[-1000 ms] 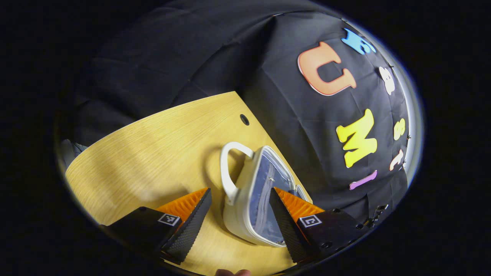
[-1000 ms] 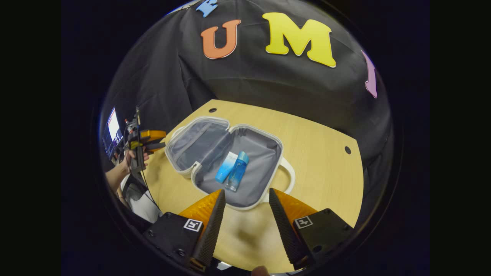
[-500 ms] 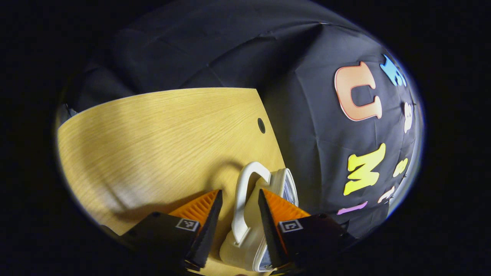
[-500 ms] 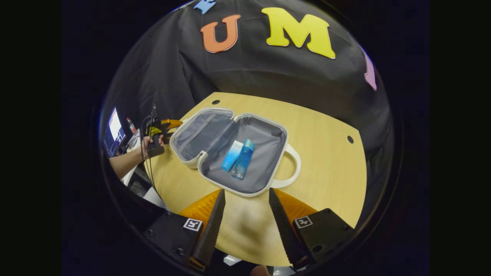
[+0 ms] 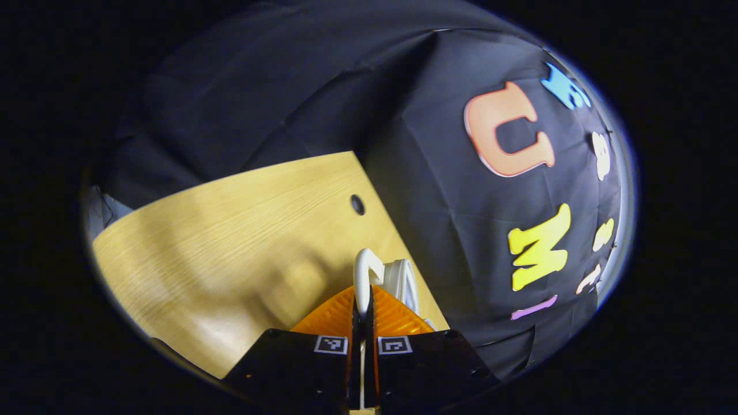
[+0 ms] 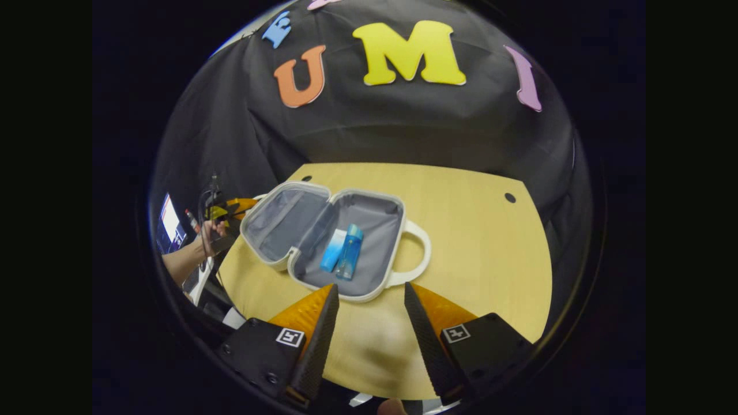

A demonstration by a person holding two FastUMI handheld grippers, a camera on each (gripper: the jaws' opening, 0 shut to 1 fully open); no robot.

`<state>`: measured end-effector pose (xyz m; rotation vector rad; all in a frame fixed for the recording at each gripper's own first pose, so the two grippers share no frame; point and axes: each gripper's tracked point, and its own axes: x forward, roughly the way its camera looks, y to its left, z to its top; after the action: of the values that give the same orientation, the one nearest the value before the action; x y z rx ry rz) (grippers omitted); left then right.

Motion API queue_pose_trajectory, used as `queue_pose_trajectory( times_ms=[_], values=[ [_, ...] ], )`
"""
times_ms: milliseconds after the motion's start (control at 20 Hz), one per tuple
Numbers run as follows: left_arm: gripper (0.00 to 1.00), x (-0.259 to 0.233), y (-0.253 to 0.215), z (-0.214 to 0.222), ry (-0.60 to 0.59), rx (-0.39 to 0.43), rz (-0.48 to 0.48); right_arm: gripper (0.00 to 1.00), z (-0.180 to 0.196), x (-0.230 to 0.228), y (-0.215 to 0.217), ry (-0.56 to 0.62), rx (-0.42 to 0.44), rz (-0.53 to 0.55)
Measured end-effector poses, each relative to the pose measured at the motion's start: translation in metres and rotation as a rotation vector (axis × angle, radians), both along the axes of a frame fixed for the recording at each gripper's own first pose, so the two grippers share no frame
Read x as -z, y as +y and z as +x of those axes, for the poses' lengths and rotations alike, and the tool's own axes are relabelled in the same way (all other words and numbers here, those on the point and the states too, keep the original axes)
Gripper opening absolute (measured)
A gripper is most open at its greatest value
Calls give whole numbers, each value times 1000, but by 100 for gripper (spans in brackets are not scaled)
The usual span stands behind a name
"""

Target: First open the suitcase, pack the skin care products into it, and then close the suitcase.

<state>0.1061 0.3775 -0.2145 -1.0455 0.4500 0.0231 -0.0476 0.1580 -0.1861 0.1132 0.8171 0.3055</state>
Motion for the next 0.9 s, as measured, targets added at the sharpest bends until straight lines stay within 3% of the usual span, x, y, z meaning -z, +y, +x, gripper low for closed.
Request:
queue_pose_trajectory(
  times_ms=[100,150,250,450,550,650,900],
  values=[
    [5,-45,-20,-2,-63,28,91,64,7,-7,-18,-61,61,-17],
    [5,-67,-34,-4,-90,47,155,69,9,-10,-27,-79,100,-20],
    [5,-107,-74,-7,-134,89,312,69,10,-15,-39,-104,152,-6],
    [5,-153,-165,-12,-208,168,580,69,7,-20,-62,-116,197,16],
    [5,-159,-218,-10,-237,232,682,64,10,-25,-81,-140,221,1],
    [5,-157,-263,-10,-255,264,759,69,7,-30,-98,-162,242,-20],
    [5,-124,-351,-17,-284,353,866,69,-7,-33,-153,-179,311,-91]
  ],
)
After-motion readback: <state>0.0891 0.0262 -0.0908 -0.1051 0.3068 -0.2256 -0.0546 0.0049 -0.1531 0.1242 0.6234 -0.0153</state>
